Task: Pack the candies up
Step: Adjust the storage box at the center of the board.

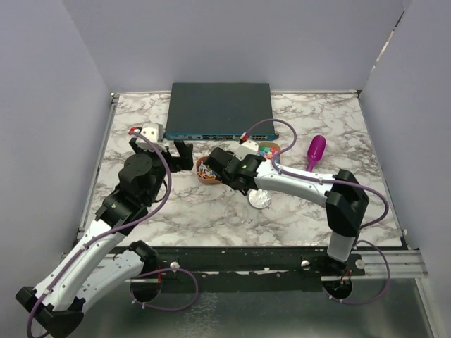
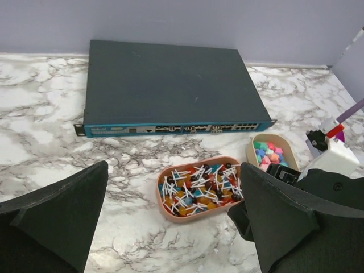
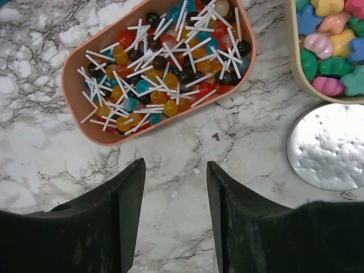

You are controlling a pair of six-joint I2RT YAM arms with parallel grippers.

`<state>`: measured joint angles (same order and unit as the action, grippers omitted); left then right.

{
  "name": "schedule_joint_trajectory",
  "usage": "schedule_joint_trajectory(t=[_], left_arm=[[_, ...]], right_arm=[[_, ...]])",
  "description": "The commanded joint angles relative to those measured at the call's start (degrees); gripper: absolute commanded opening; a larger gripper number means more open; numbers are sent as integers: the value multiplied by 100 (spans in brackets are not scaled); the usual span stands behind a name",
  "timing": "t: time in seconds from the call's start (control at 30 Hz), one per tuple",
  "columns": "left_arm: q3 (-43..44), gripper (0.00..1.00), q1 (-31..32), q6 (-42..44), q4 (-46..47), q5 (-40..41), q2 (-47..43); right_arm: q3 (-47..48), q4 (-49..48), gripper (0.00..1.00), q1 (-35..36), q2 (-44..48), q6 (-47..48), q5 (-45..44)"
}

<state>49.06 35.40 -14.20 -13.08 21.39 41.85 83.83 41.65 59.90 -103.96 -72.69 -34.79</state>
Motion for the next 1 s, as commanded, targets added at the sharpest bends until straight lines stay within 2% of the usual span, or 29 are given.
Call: schedule_joint_trajectory(t=[0.0, 0.2, 0.97], left_arm=[[109, 99, 37, -72, -148, 773, -258], [86, 99, 37, -83, -158, 1084, -417], [86, 99, 37, -106, -142, 867, -493]], right_arm=[[-119, -281, 51, -113, -227, -508, 294], [-78, -358, 49, -219, -485, -713, 456], [129, -651, 46, -515, -1039, -802, 533]])
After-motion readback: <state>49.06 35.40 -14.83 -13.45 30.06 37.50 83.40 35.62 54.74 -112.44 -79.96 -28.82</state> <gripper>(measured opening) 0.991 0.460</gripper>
